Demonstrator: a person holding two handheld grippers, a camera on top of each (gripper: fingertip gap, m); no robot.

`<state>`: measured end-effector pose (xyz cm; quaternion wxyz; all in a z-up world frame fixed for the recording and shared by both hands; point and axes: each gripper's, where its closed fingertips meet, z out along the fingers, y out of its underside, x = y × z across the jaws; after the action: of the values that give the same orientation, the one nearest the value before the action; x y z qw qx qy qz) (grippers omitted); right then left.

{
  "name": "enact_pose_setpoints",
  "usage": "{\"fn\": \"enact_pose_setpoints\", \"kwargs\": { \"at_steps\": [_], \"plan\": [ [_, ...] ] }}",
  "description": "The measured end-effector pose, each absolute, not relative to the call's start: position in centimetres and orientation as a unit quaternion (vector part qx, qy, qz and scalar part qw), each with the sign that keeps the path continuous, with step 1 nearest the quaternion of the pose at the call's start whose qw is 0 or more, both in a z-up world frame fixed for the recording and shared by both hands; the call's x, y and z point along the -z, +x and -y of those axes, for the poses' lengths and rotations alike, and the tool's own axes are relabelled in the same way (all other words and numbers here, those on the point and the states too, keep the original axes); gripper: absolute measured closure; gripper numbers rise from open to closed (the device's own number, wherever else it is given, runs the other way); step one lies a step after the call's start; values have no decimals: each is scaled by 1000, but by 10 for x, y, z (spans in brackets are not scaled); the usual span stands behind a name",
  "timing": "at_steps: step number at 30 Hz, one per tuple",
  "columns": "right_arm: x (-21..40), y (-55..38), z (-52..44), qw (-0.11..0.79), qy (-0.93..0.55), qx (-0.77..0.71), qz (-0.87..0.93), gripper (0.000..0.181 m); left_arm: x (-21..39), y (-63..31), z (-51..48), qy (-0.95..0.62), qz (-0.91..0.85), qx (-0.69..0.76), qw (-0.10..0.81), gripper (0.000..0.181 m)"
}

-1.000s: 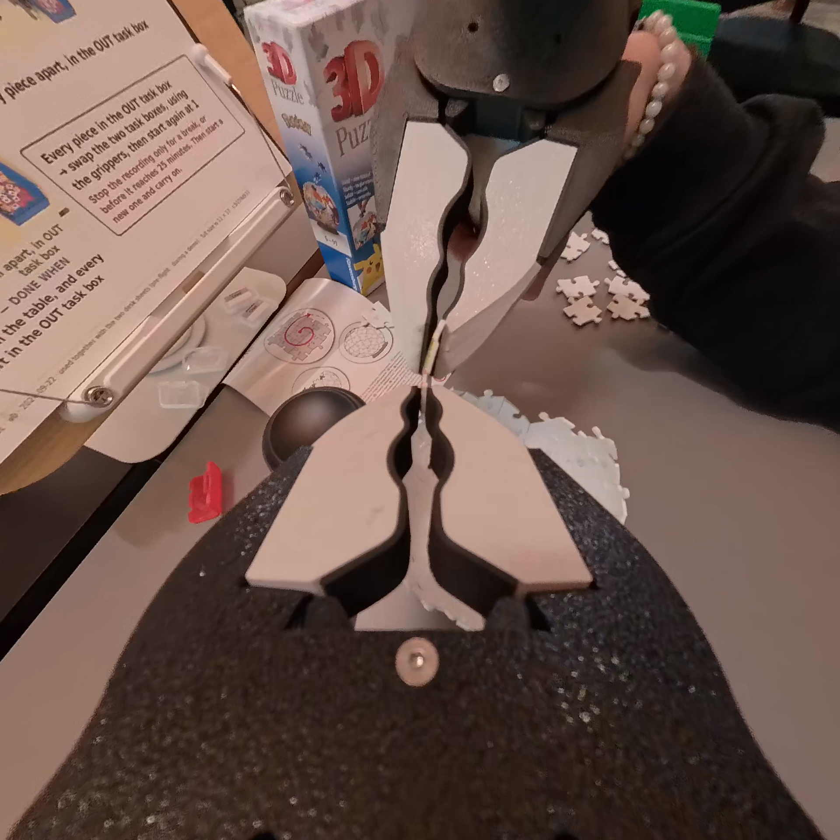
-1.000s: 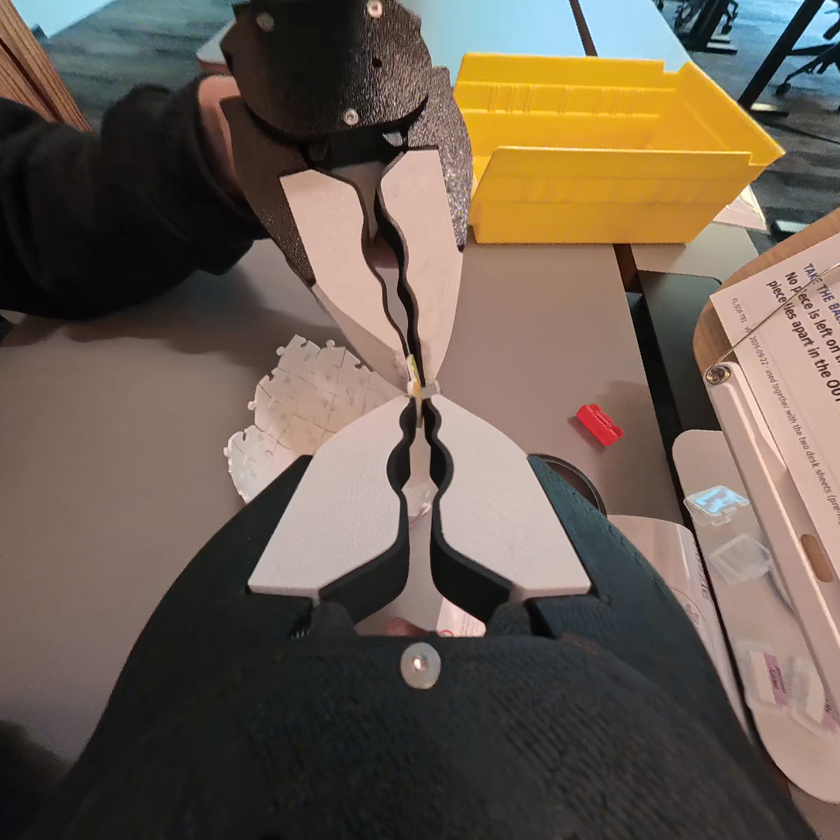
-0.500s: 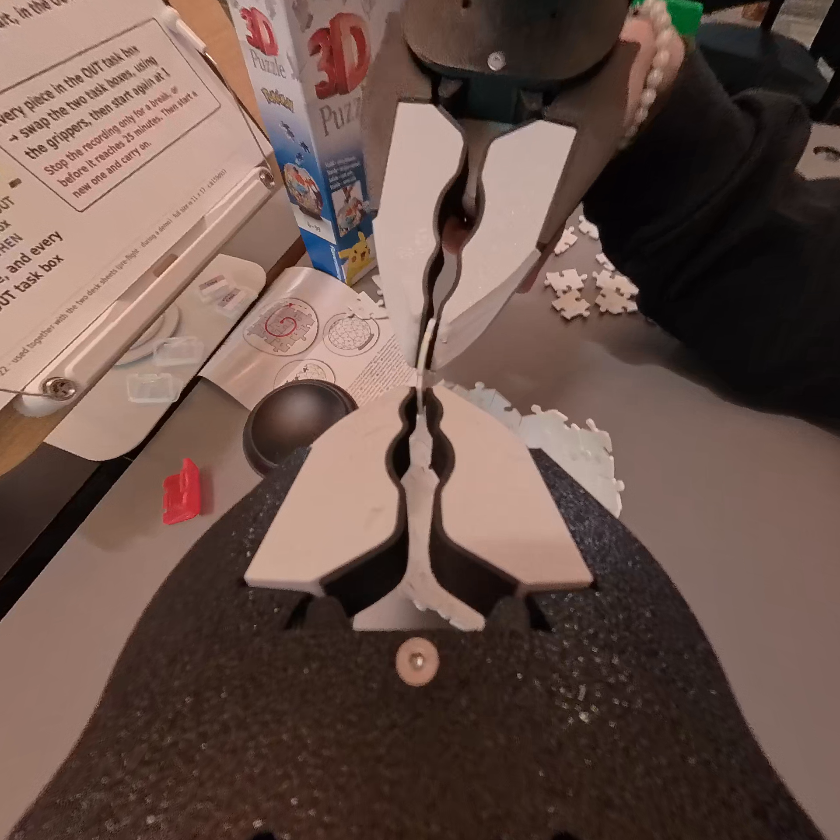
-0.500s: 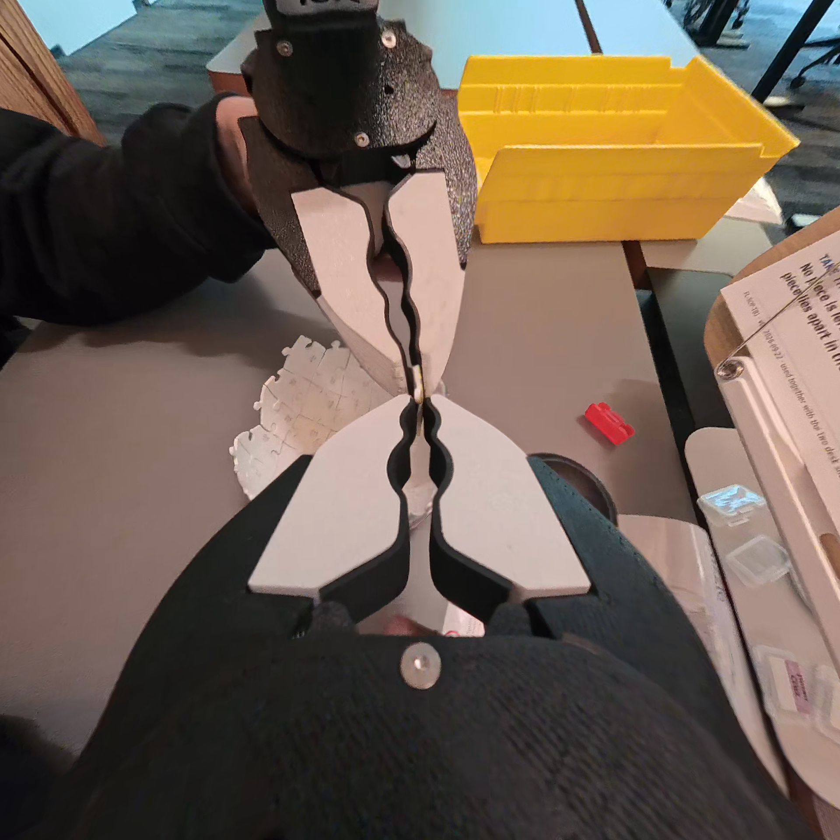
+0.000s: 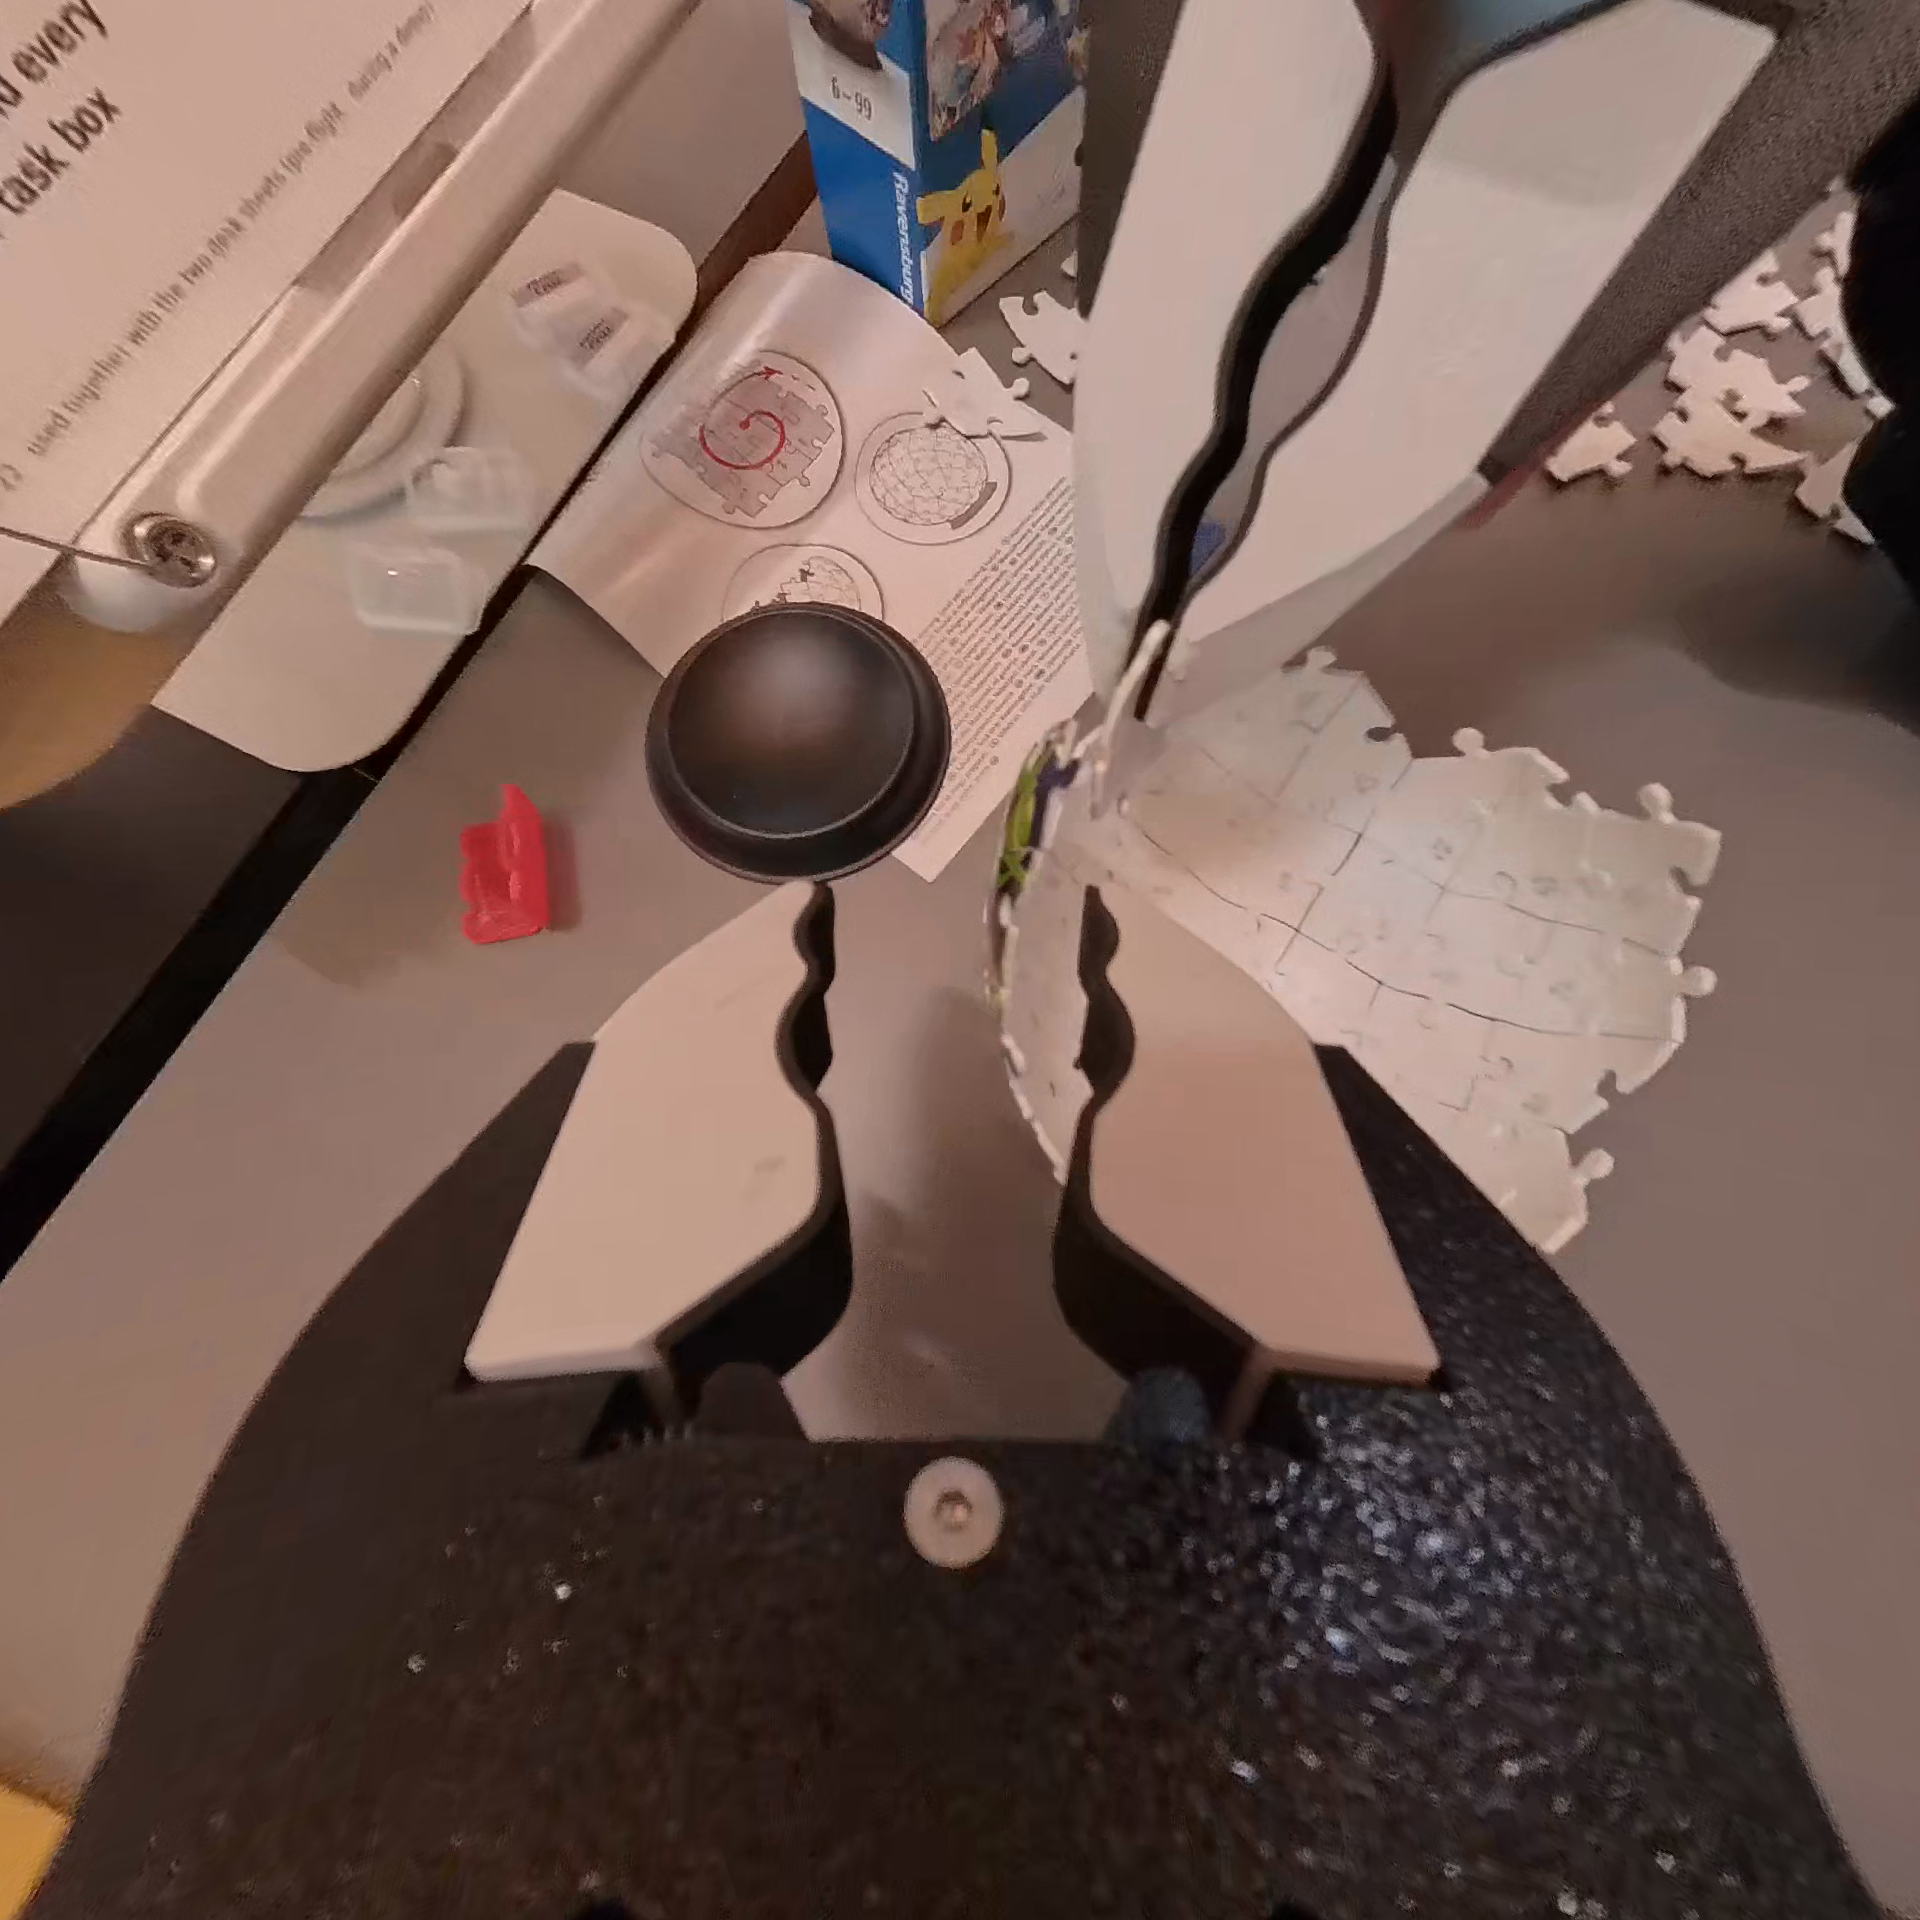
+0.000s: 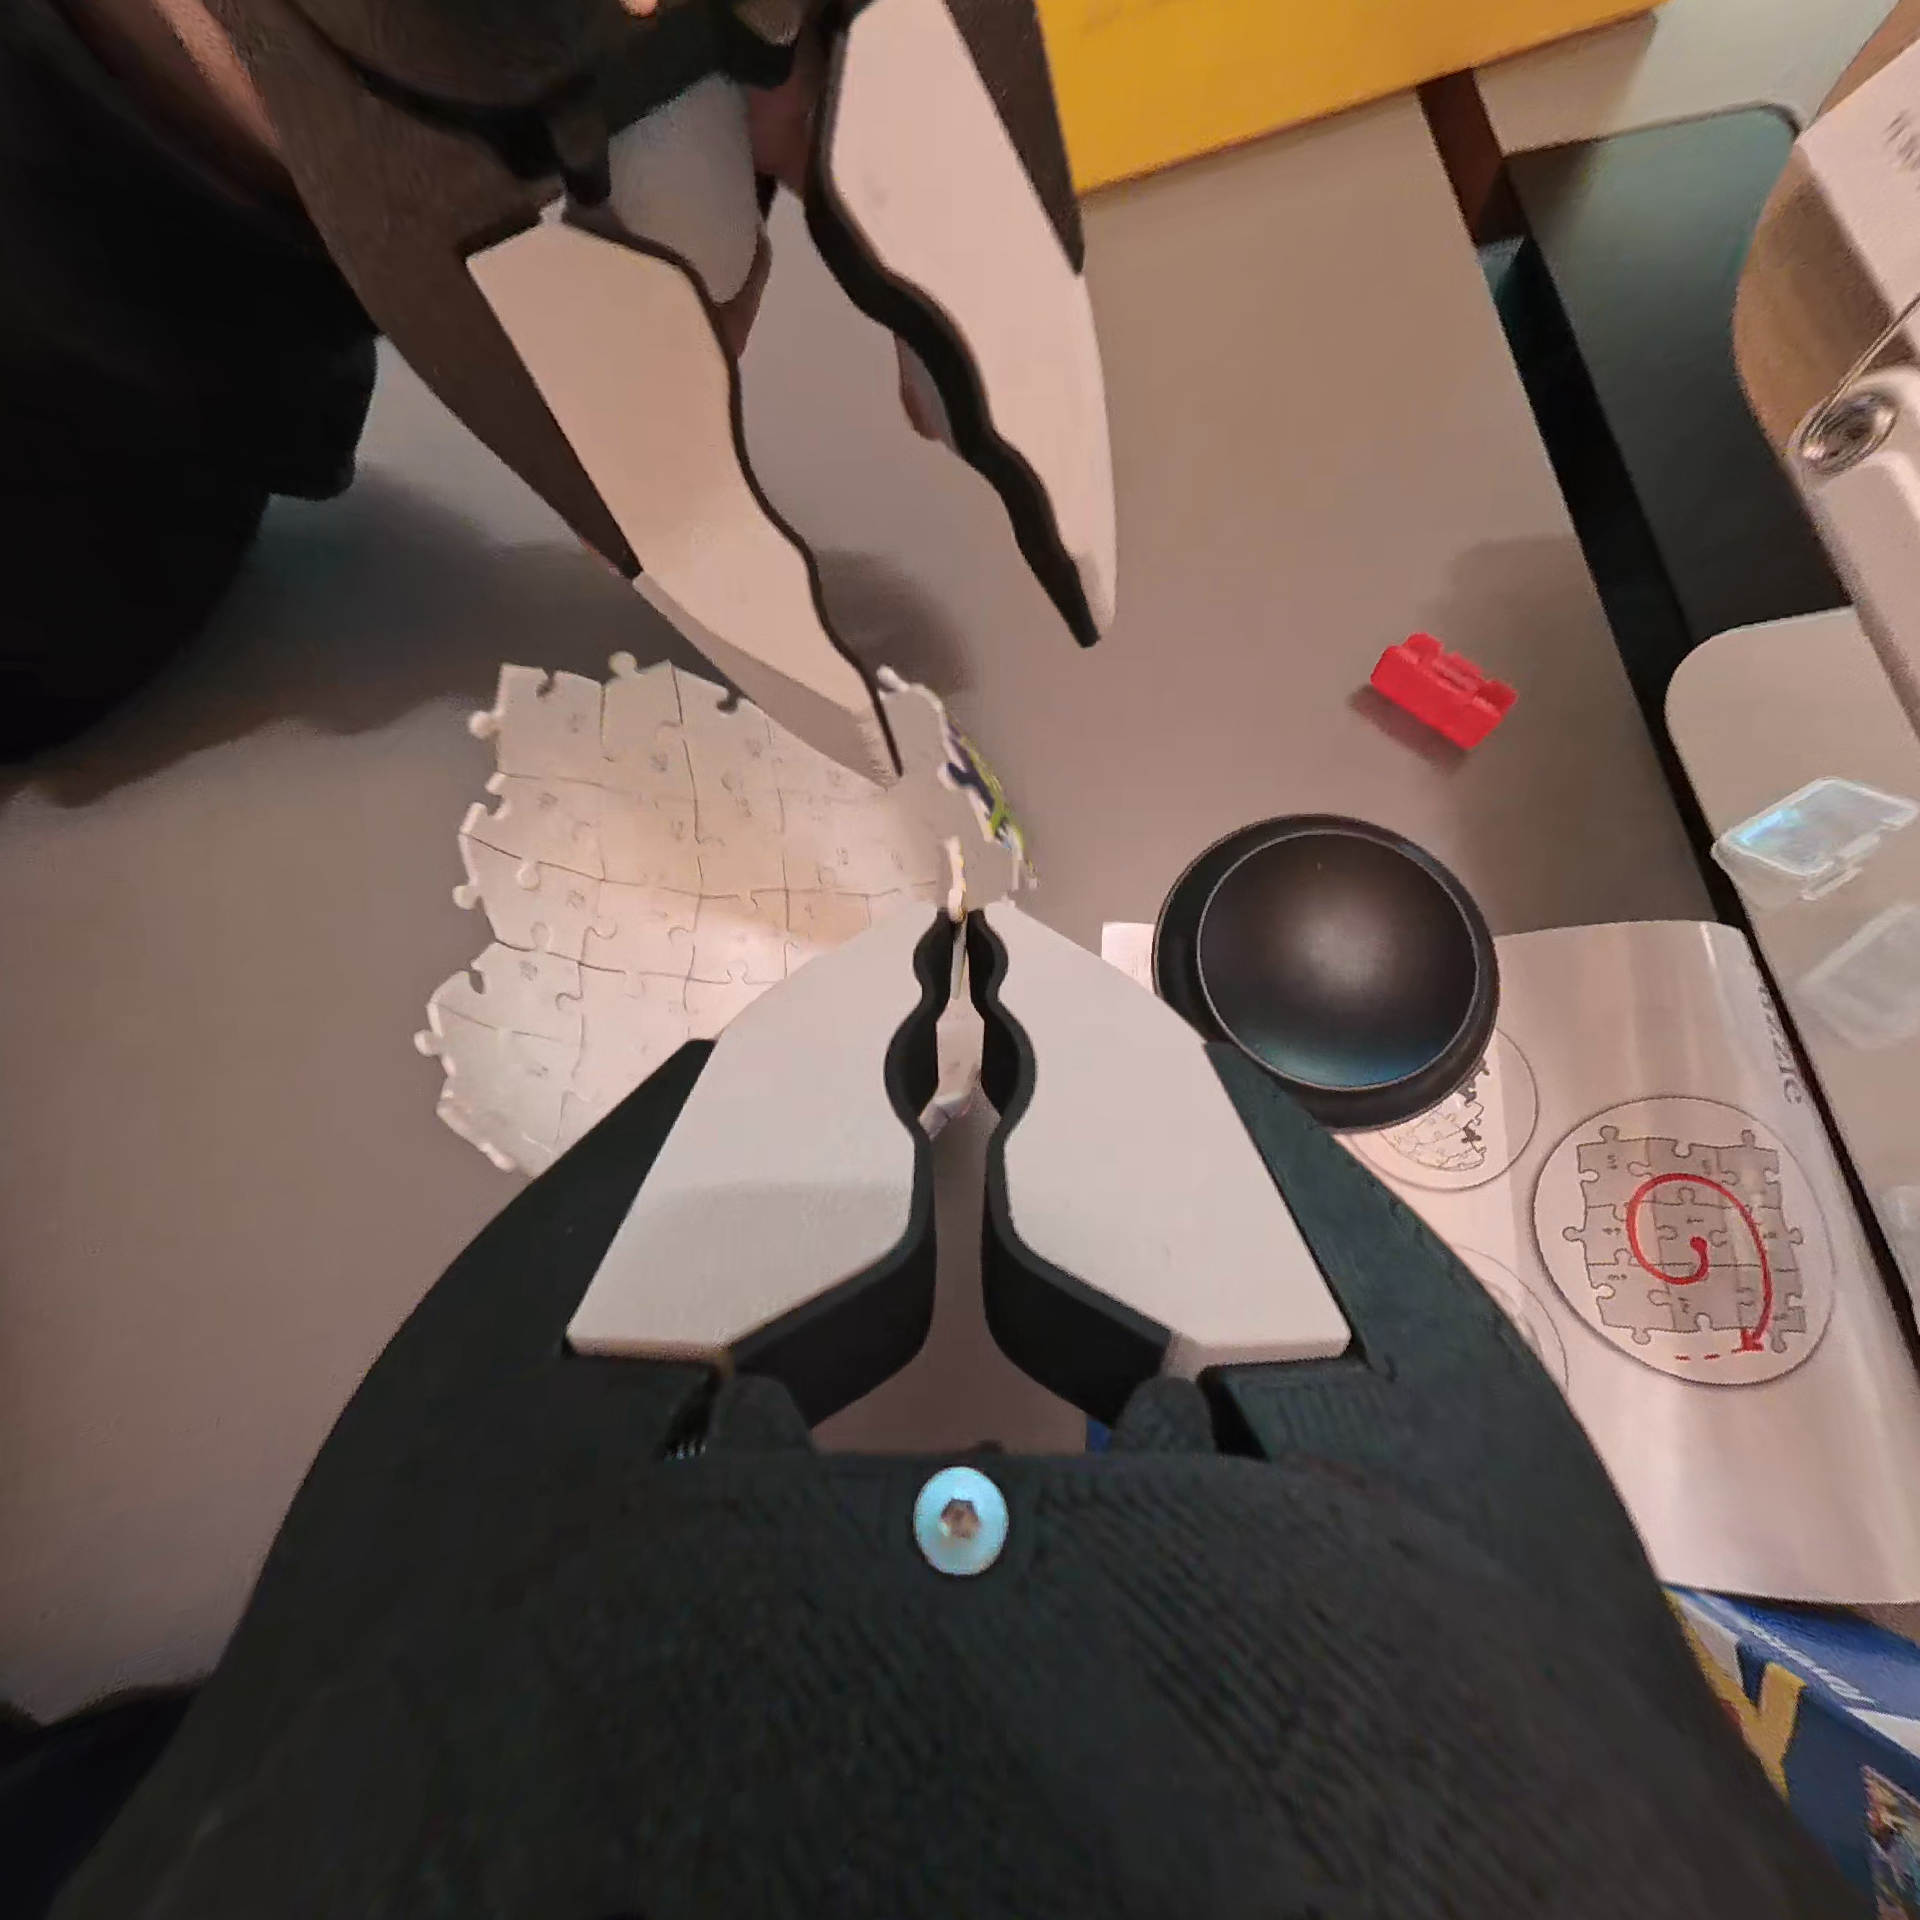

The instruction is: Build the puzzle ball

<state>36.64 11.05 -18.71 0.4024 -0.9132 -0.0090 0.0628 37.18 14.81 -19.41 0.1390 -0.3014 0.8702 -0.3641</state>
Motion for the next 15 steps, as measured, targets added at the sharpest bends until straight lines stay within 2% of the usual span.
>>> {"fn": "enact_pose_setpoints", "kwargs": {
  "at_steps": [2,6,15],
  "plan": [
    [194,367,-110,389,-919,-61,7,179,197,376,-147,-300,-871,369,121,136],
    [199,367,-110,386,-921,-56,-4,179,197,377,-138,-286,-871,392,72,124],
    [200,370,-113,394,-918,-32,-10,179,205,378,-137,-229,-893,384,48,127]
  ]
}}
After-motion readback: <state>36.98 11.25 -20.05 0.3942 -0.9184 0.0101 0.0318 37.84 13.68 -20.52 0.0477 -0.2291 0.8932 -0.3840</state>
